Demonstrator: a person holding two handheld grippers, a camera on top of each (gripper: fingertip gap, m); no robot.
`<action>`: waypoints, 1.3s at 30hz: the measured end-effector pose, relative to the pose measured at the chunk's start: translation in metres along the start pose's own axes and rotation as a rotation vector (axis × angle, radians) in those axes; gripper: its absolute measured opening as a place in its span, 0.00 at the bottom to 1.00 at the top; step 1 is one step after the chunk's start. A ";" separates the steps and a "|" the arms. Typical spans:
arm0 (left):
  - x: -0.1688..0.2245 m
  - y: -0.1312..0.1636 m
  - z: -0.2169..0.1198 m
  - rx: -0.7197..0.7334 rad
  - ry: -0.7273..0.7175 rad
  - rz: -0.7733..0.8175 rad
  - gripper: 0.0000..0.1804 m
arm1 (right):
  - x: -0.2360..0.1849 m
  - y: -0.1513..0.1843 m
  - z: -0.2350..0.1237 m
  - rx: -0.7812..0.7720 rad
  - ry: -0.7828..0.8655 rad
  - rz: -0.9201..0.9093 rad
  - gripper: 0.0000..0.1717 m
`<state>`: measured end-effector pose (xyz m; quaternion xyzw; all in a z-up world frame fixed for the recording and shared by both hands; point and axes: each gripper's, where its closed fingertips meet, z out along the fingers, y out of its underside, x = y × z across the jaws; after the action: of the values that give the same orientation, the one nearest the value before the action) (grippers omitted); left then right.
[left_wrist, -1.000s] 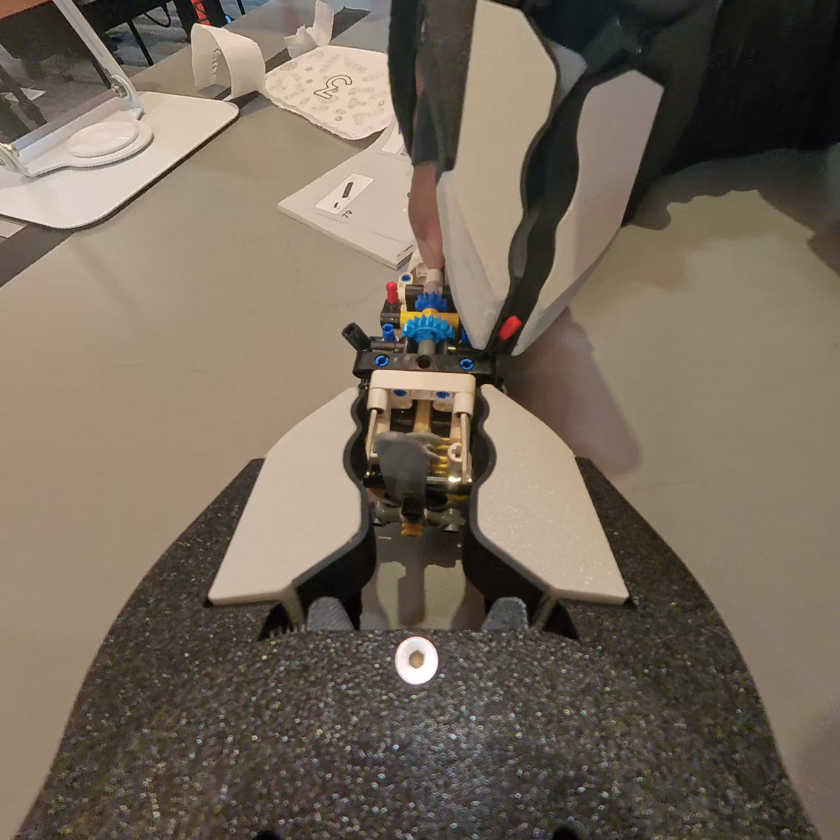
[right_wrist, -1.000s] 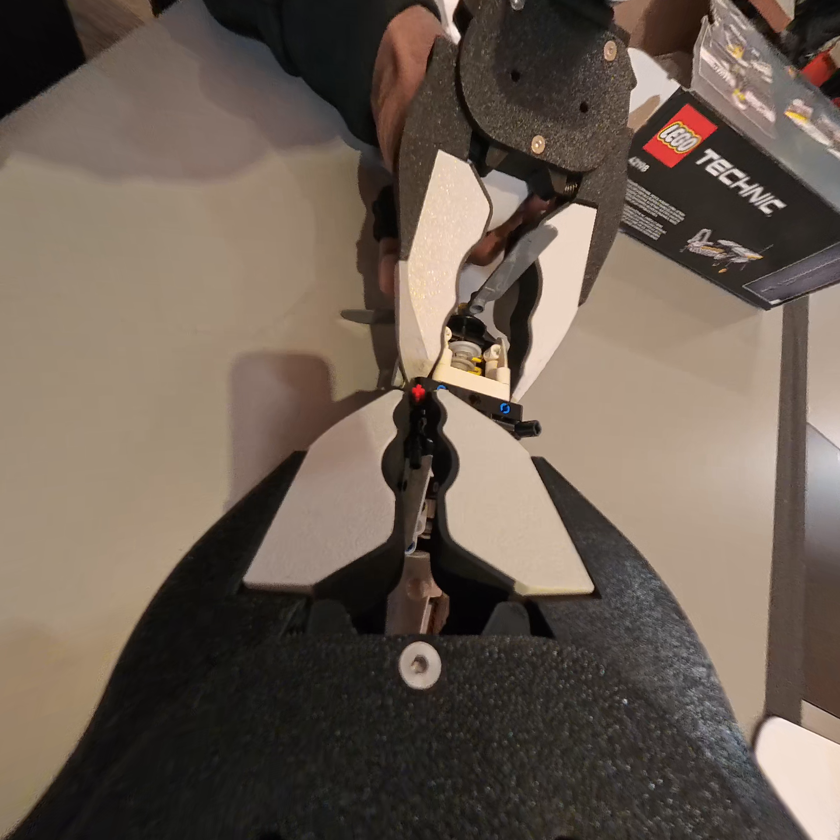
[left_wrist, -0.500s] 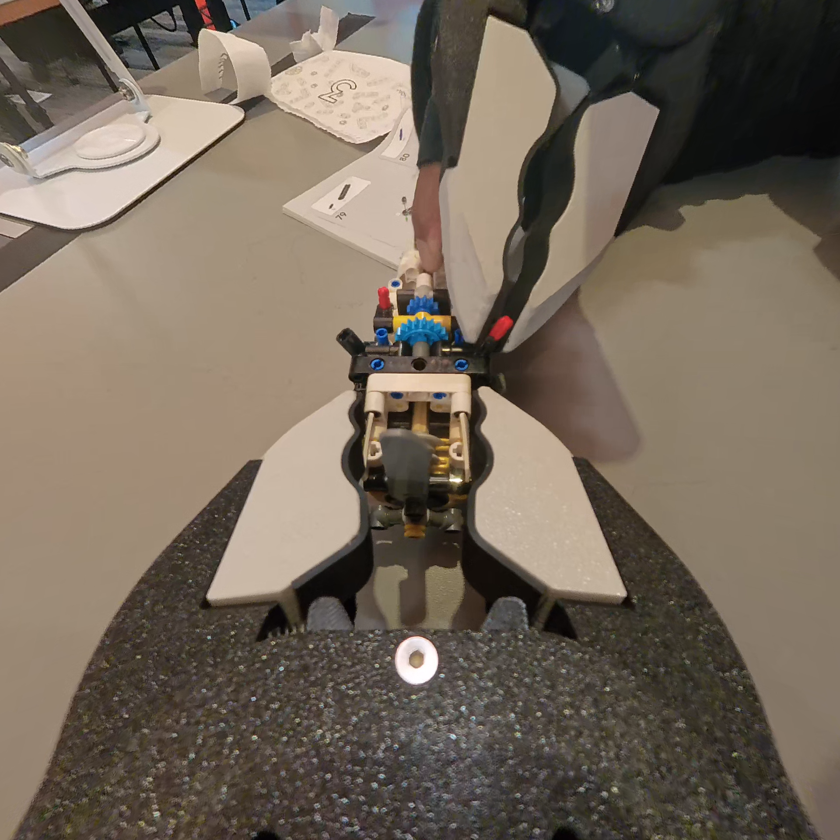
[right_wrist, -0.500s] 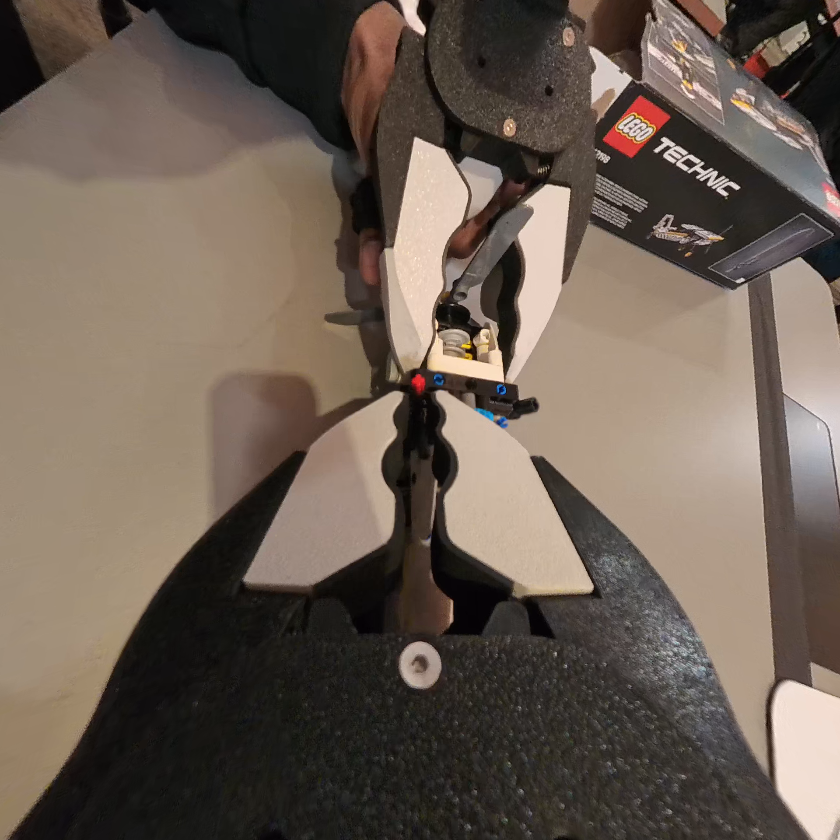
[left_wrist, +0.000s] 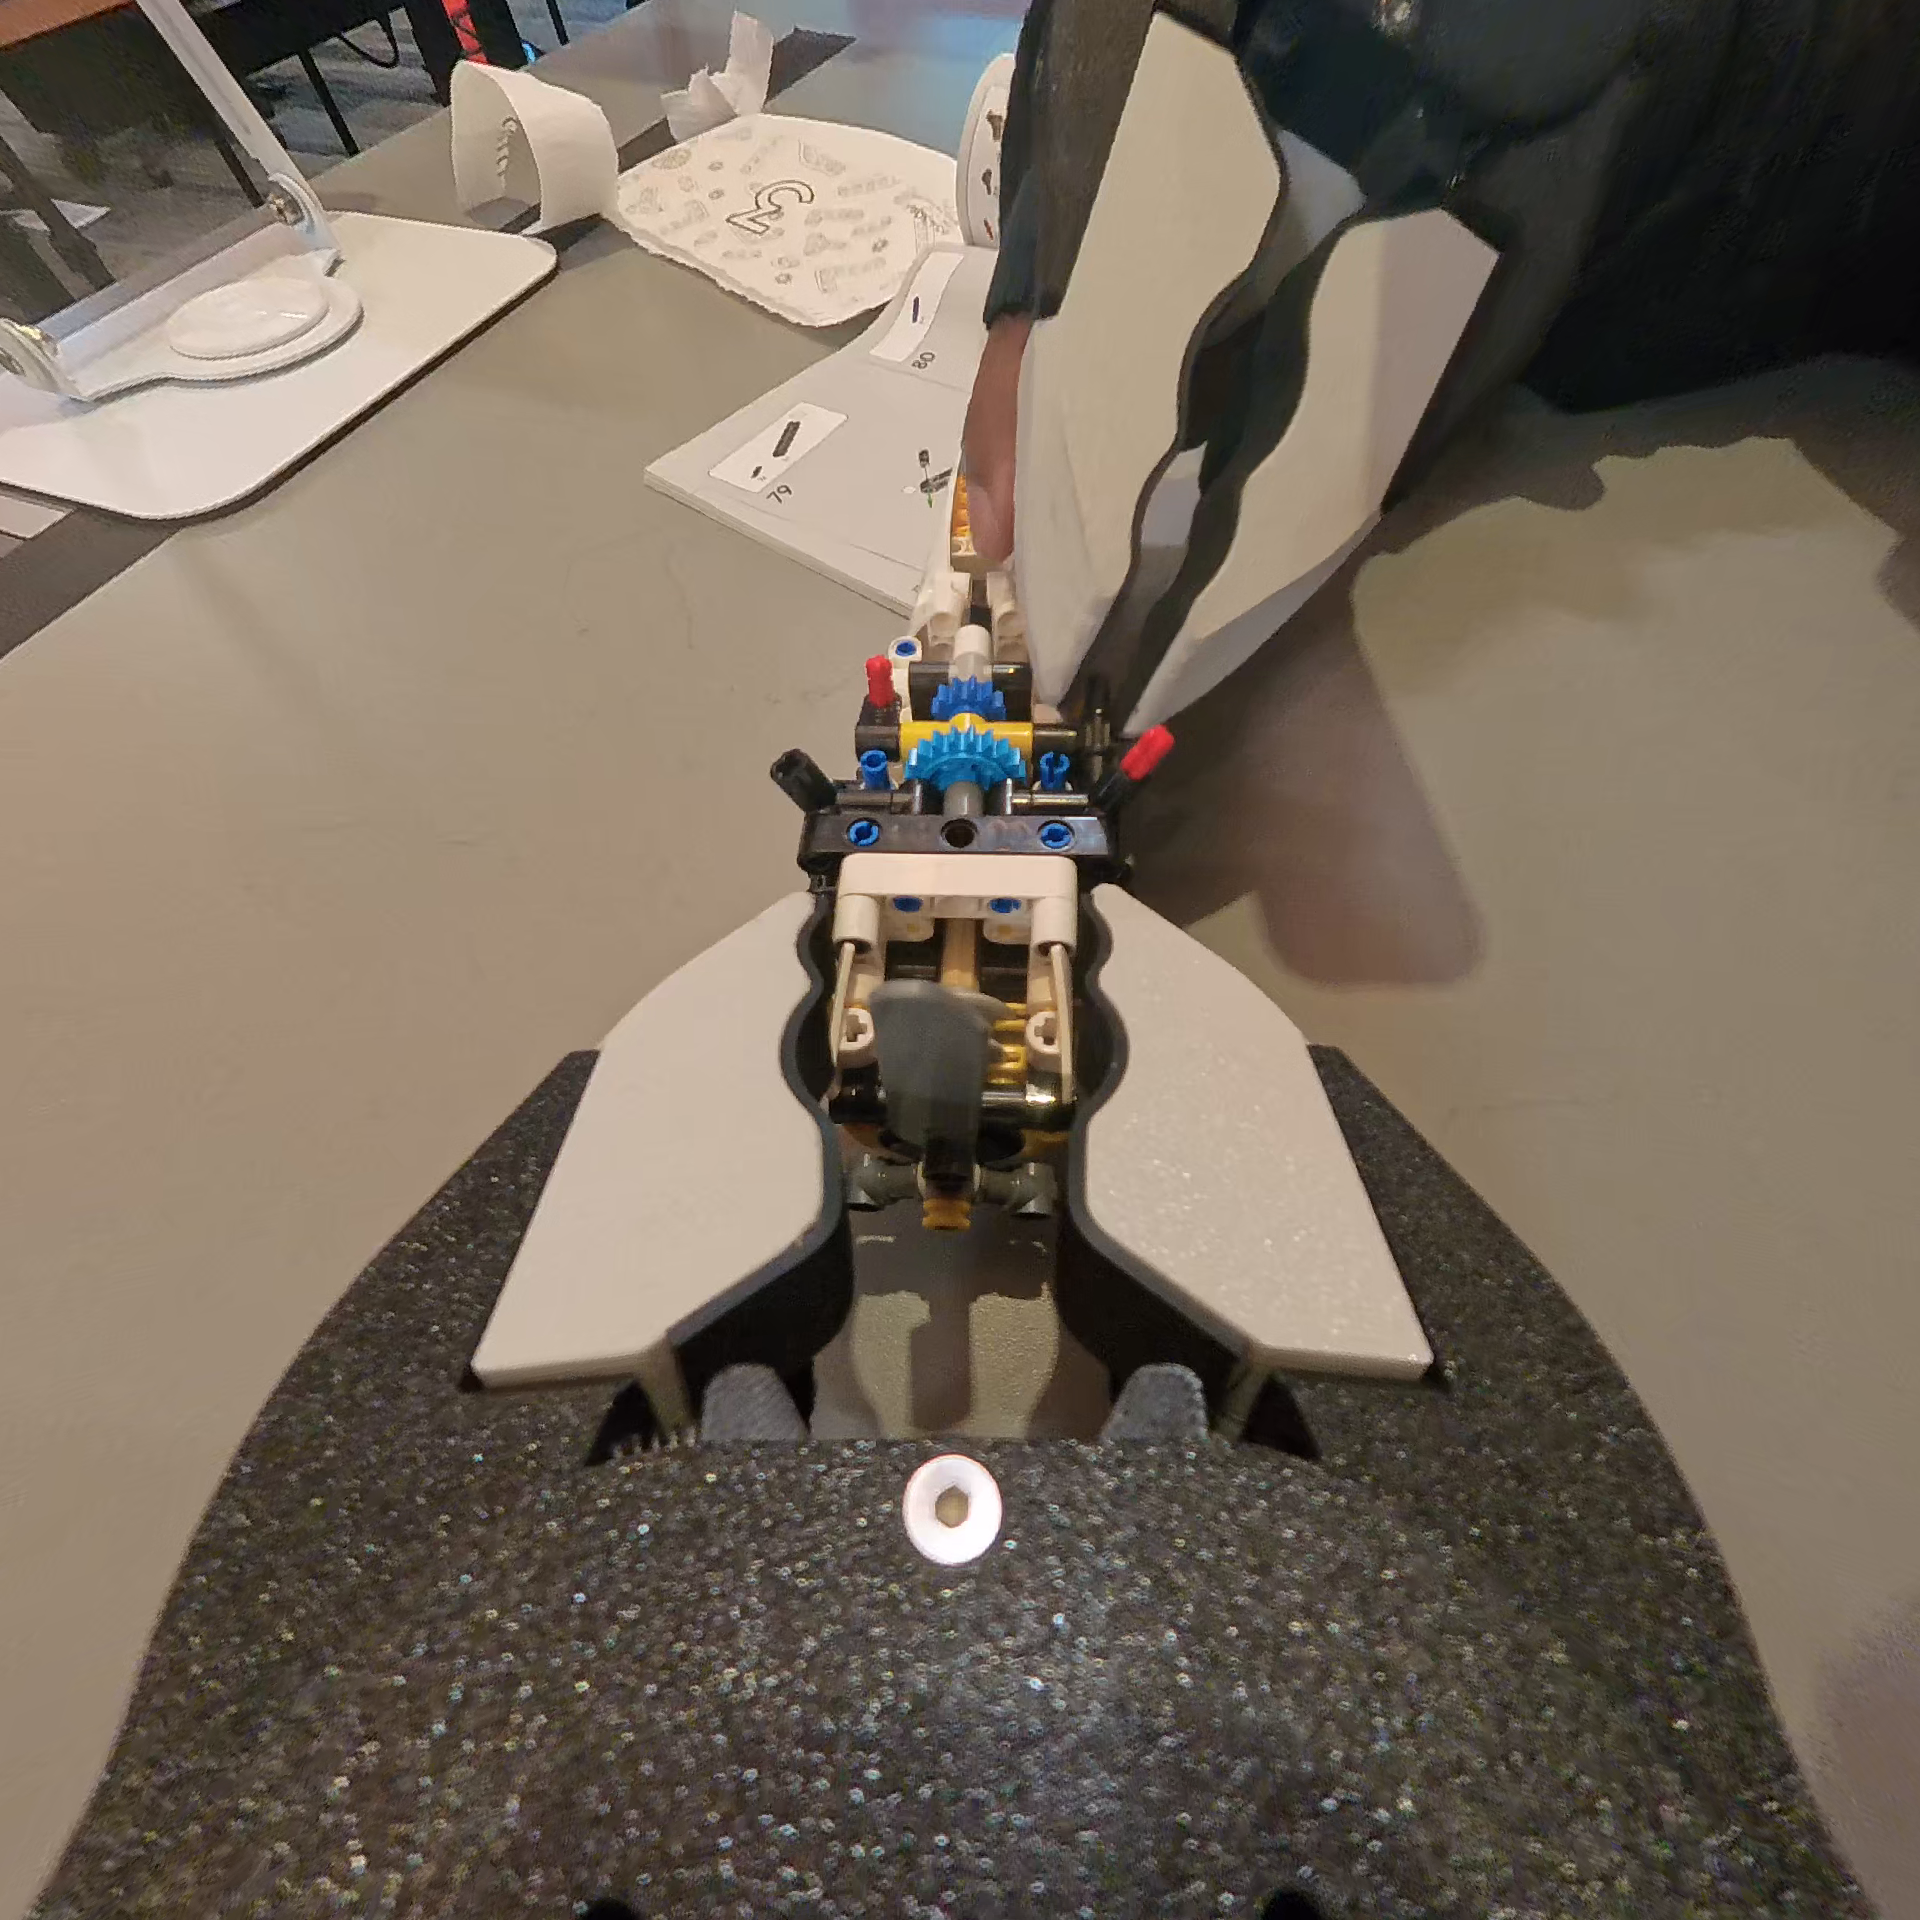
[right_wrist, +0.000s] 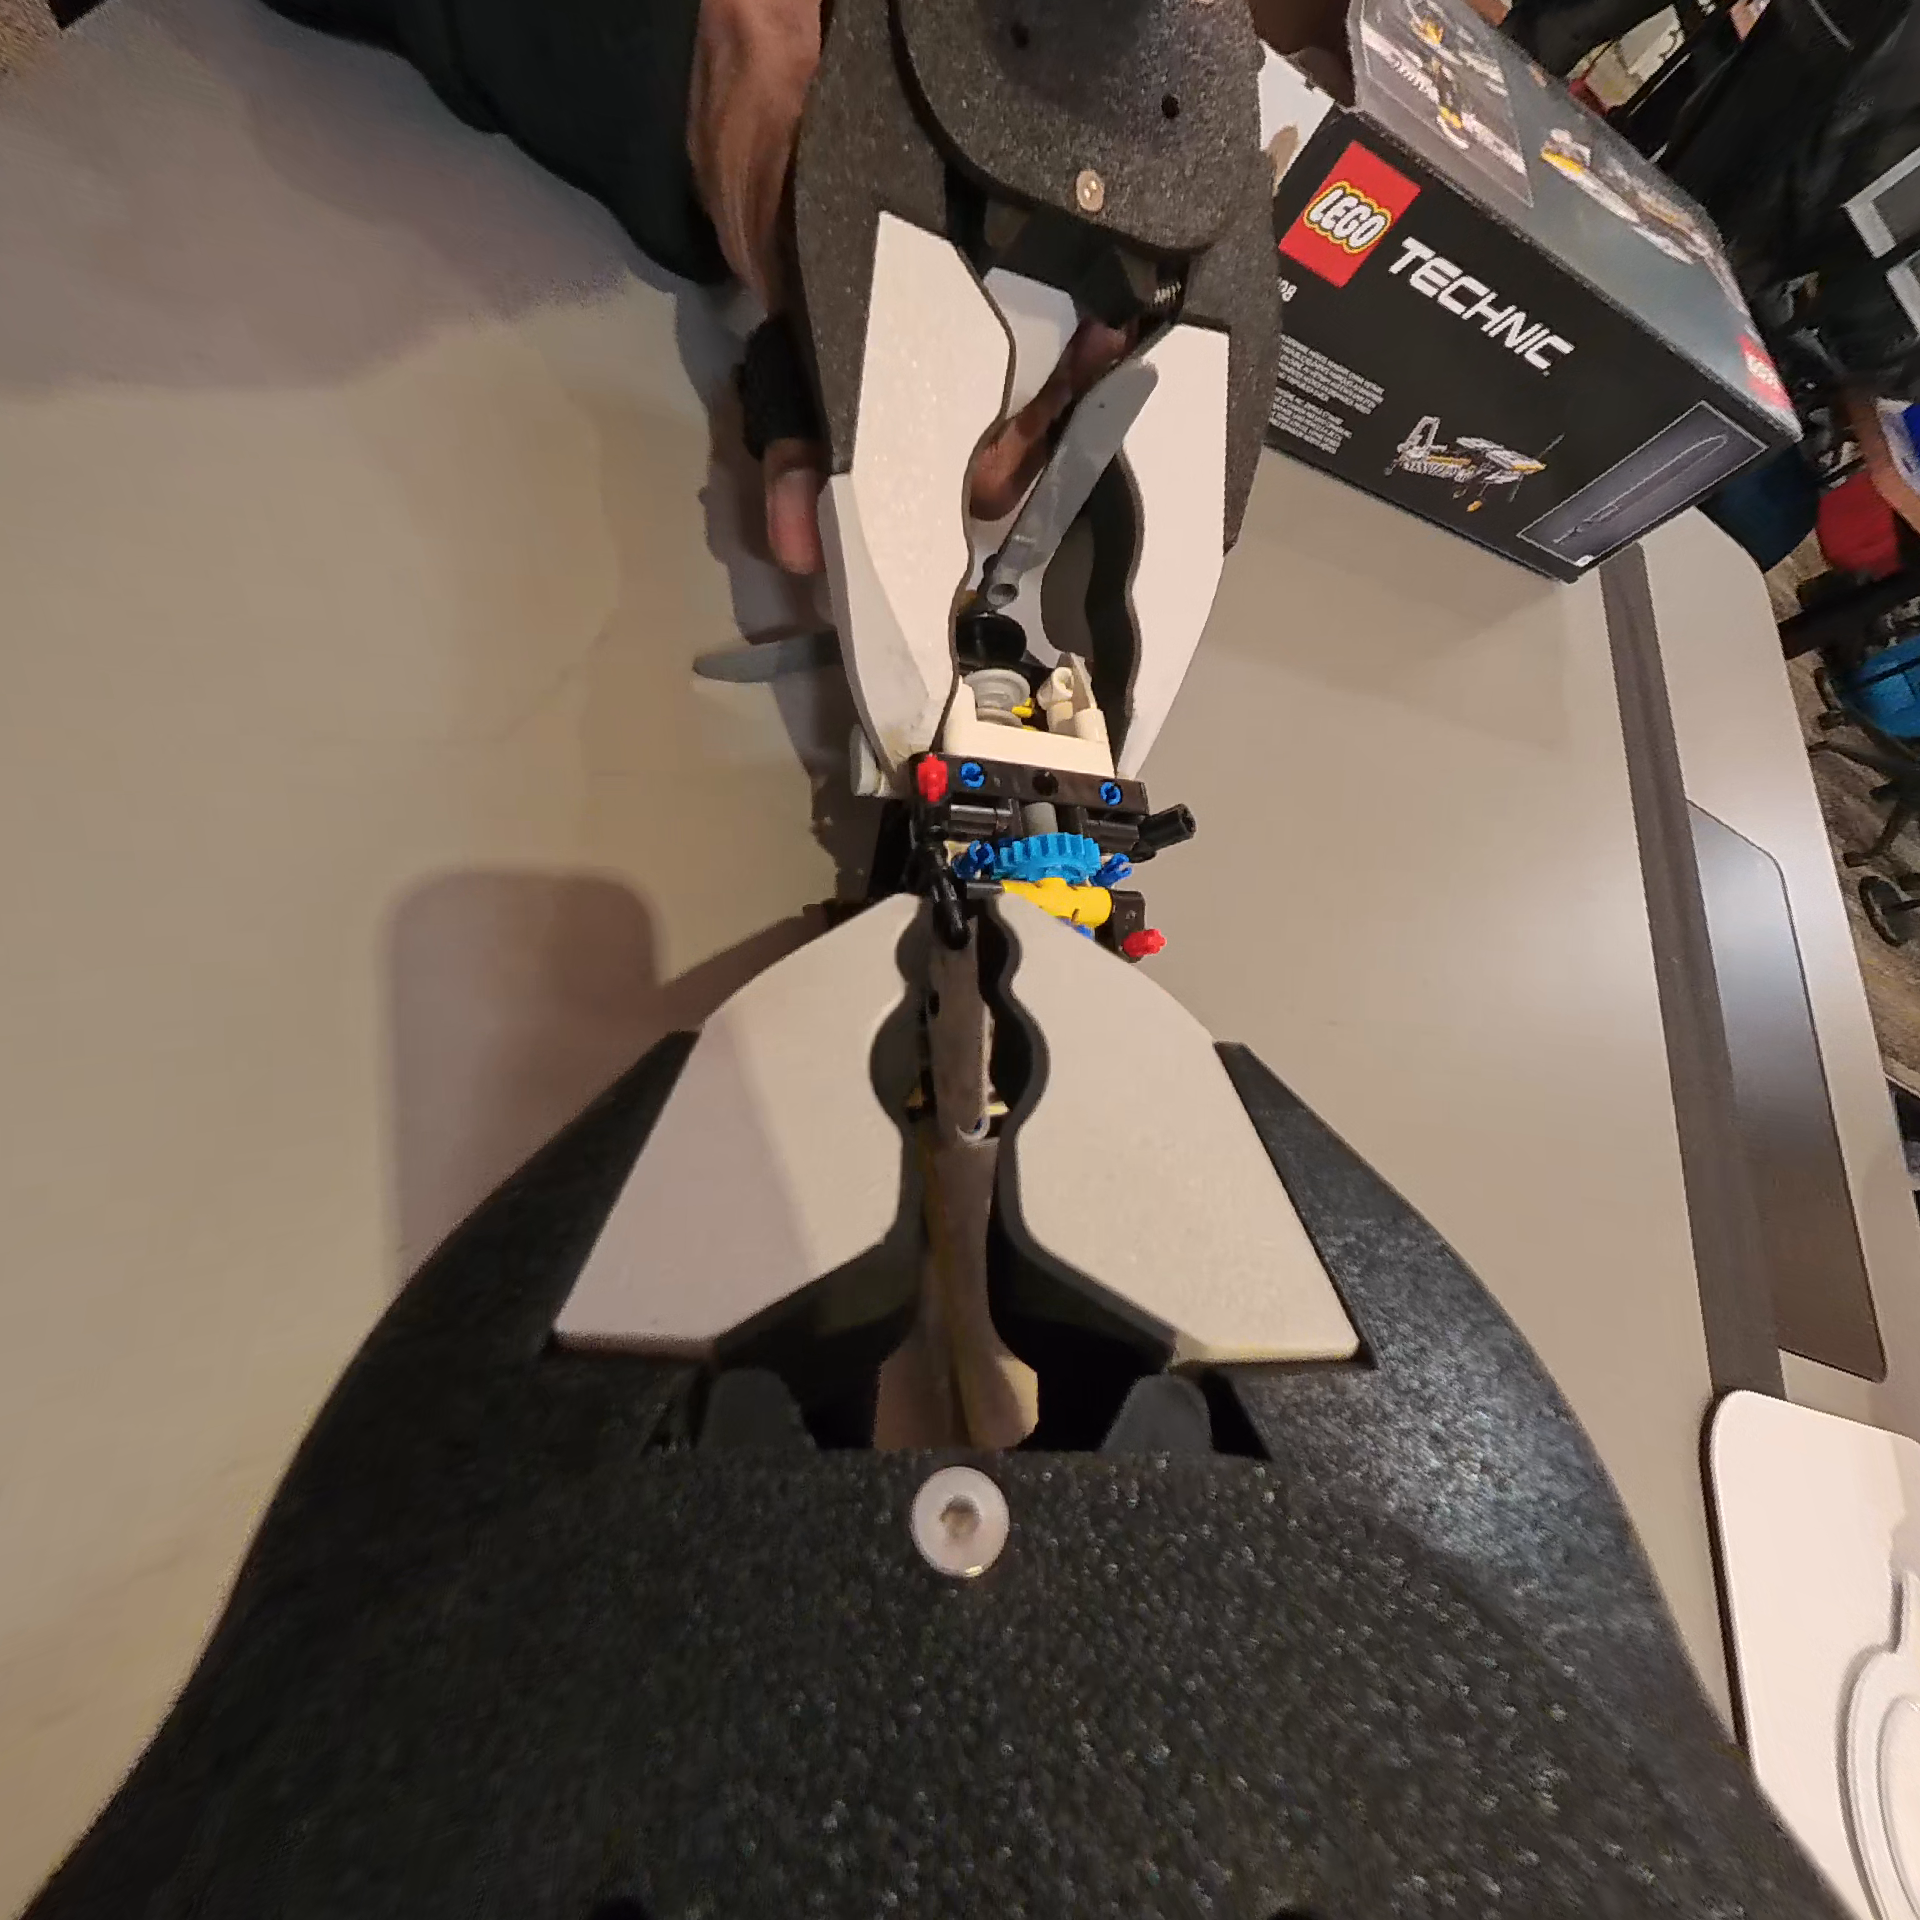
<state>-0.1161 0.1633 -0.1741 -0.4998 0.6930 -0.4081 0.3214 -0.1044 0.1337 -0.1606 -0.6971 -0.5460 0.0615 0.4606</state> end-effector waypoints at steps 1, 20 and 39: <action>0.000 0.000 0.000 0.000 0.000 0.000 0.25 | 0.000 0.000 -0.001 0.002 -0.003 -0.003 0.04; 0.001 0.000 0.000 0.001 0.008 0.005 0.25 | -0.006 0.014 -0.008 -0.032 0.208 -0.056 0.02; 0.001 0.000 -0.001 0.002 -0.004 0.018 0.25 | -0.017 0.012 -0.013 0.022 0.327 -0.183 0.03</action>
<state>-0.1171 0.1624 -0.1735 -0.4939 0.6965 -0.4049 0.3271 -0.0948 0.1127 -0.1690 -0.6404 -0.5241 -0.0889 0.5544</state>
